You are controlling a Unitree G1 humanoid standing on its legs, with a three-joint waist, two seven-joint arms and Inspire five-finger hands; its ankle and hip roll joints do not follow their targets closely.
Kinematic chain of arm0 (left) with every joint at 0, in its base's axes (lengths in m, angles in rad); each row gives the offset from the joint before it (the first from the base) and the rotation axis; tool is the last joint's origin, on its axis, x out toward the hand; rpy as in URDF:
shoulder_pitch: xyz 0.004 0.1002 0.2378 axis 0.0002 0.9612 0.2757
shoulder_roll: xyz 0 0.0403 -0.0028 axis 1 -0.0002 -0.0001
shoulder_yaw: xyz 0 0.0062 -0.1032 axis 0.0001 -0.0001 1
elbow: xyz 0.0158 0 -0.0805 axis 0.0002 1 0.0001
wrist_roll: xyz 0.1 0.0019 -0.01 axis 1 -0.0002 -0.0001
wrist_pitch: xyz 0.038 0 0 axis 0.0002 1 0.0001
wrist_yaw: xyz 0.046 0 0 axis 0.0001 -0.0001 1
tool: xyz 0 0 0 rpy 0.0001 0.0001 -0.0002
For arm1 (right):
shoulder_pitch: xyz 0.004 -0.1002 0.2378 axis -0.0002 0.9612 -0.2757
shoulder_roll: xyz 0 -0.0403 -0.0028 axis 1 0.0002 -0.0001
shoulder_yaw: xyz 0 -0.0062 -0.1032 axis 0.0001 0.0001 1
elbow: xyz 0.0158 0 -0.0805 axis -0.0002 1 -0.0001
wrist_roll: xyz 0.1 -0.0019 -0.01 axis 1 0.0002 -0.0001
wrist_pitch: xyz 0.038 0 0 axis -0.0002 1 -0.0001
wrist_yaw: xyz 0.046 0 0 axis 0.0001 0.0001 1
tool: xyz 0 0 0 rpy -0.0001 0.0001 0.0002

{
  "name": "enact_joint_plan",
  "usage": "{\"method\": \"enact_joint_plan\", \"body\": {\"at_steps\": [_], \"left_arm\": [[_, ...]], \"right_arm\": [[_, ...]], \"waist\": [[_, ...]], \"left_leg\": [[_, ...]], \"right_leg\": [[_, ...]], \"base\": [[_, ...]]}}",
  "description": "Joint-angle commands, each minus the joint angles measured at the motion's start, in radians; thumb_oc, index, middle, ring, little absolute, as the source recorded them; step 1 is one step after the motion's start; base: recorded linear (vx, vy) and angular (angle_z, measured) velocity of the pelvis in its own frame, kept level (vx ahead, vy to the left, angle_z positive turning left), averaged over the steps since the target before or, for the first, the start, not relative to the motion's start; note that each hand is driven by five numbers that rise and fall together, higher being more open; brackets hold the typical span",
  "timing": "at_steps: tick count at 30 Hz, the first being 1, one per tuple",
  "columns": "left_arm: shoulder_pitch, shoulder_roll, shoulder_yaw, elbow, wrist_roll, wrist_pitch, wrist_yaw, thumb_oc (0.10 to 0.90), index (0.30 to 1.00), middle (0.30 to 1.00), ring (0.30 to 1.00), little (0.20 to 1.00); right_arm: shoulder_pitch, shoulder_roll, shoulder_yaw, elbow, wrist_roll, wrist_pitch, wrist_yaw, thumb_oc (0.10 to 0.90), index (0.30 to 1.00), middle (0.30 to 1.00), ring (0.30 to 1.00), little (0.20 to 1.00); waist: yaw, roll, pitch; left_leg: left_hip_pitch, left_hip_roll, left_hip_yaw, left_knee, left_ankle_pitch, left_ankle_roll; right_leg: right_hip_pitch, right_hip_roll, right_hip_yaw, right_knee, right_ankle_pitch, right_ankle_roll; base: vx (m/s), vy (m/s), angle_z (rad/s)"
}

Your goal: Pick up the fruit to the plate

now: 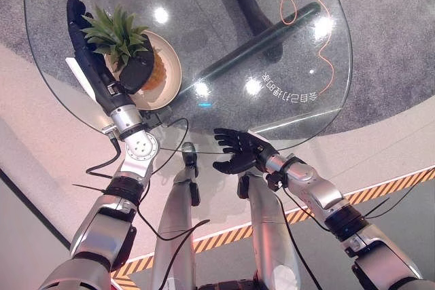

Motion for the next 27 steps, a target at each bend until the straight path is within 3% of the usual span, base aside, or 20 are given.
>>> {"method": "enact_joint_plan", "body": {"at_steps": [1,14,27], "left_arm": [[-0.002,0.014,0.052,-0.098,-0.003,-0.075,-0.013,0.800,0.900,0.900,0.900,0.900],[0.082,0.015,0.076,-0.112,-0.119,-0.046,-0.136,0.800,0.900,0.900,0.900,0.900],[0.219,0.002,0.104,-0.134,-0.424,0.037,-0.499,0.800,0.900,0.900,0.900,0.900]], "right_arm": [[0.056,-0.002,-0.026,-0.087,-0.004,-0.041,0.038,0.800,0.900,0.900,0.900,0.900],[0.099,-0.004,-0.055,-0.094,-0.018,-0.056,0.058,0.800,0.900,0.900,0.900,0.900],[0.167,-0.006,-0.104,-0.106,-0.039,-0.080,0.088,0.800,0.900,0.900,0.900,0.900]], "waist": [[0.015,0.060,-0.023],[0.028,0.067,-0.023],[0.049,0.074,-0.023]], "left_leg": [[0.048,-0.069,0.000,-0.054,0.009,-0.012],[0.105,-0.060,-0.007,-0.068,0.012,-0.015],[0.187,-0.041,-0.014,-0.087,0.019,-0.022]], "right_leg": [[0.049,0.044,-0.059,0.038,0.003,0.027],[0.105,0.037,-0.067,0.037,-0.012,0.028],[0.188,0.027,-0.090,0.038,-0.036,0.028]], "base": [[0.00,0.000,0.00],[-0.01,-0.032,0.00],[-0.03,-0.060,0.01]]}}
